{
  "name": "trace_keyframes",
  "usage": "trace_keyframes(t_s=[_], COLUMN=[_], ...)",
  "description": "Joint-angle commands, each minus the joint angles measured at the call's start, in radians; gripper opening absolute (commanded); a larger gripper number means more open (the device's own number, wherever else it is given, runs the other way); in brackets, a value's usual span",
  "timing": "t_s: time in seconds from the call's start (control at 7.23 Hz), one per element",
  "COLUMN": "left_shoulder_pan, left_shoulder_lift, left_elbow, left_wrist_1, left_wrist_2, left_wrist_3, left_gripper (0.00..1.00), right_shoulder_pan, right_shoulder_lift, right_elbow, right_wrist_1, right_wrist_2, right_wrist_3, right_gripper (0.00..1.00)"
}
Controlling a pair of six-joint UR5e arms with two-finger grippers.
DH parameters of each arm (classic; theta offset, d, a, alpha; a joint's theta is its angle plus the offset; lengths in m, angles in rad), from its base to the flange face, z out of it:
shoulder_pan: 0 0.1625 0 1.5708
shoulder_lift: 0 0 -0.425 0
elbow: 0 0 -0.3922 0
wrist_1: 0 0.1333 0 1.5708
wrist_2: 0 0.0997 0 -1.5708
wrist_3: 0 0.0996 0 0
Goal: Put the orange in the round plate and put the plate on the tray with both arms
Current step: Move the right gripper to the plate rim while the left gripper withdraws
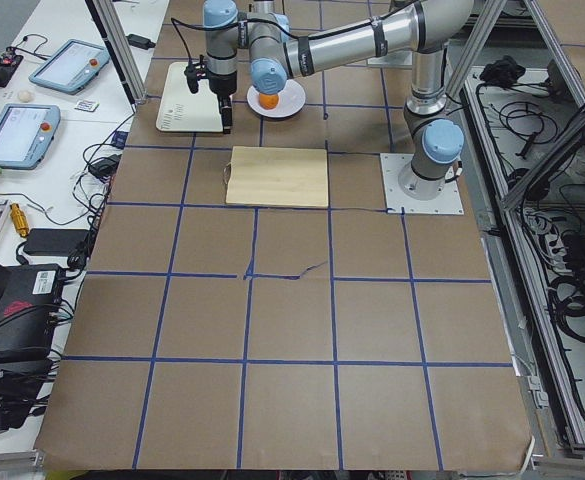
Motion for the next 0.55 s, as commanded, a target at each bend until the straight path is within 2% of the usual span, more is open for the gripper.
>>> trace_keyframes(t_s=[0.0, 0.28, 0.41], left_shoulder_pan=[0.006, -0.012, -0.023], left_shoulder_lift=[0.041, 0.055, 0.089], left_elbow=[-0.001, -0.030, -0.033], left_wrist_1=[-0.050, -0.064, -0.118], left_wrist_2=[-0.039, -0.045, -0.100], left_wrist_3=[0.012, 0.050, 0.056], left_gripper=[1.00, 1.00, 1.00], right_shoulder_pan=[0.031, 0.049, 0.051], right_shoulder_lift=[0.030, 0.030, 0.042], right_elbow=[0.015, 0.043, 0.057], right_wrist_1=[-0.059, -0.072, -0.085], right_wrist_2=[0.041, 0.037, 0.037], right_wrist_3=[0.019, 0.049, 0.042], right_gripper=[1.00, 1.00, 1.00])
